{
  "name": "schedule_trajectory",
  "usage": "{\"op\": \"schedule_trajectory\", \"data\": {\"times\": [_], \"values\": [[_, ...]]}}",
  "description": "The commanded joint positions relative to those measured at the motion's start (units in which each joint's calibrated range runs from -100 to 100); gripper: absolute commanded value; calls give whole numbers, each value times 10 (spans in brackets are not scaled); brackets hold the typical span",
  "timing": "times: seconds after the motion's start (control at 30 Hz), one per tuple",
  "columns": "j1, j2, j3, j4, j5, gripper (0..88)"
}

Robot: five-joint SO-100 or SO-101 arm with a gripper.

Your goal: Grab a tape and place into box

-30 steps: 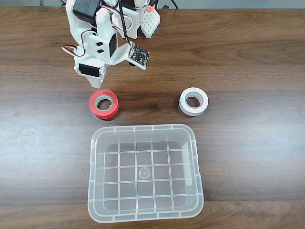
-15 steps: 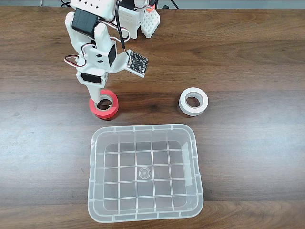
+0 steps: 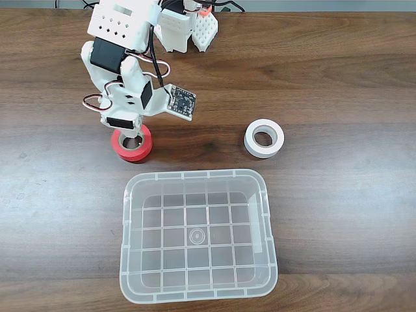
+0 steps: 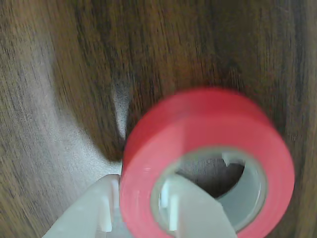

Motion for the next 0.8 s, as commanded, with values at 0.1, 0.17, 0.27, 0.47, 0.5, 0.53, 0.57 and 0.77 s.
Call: {"op": "schedule_trajectory", "data": {"times": [0.1, 0.17, 0.27, 0.47, 0.5, 0.53, 0.57, 0.77], "values": [[5, -10, -43, 2, 6, 35], [4, -10, -43, 2, 6, 35], [3, -11, -47, 5, 6, 35], [-1, -110, -56, 87, 6, 35], [-1, -137, -57, 99, 7, 35], [-1, -170, -57, 111, 7, 35], [-2, -200, -57, 124, 8, 35], [-53, -392, -59, 199, 16, 35]]}}
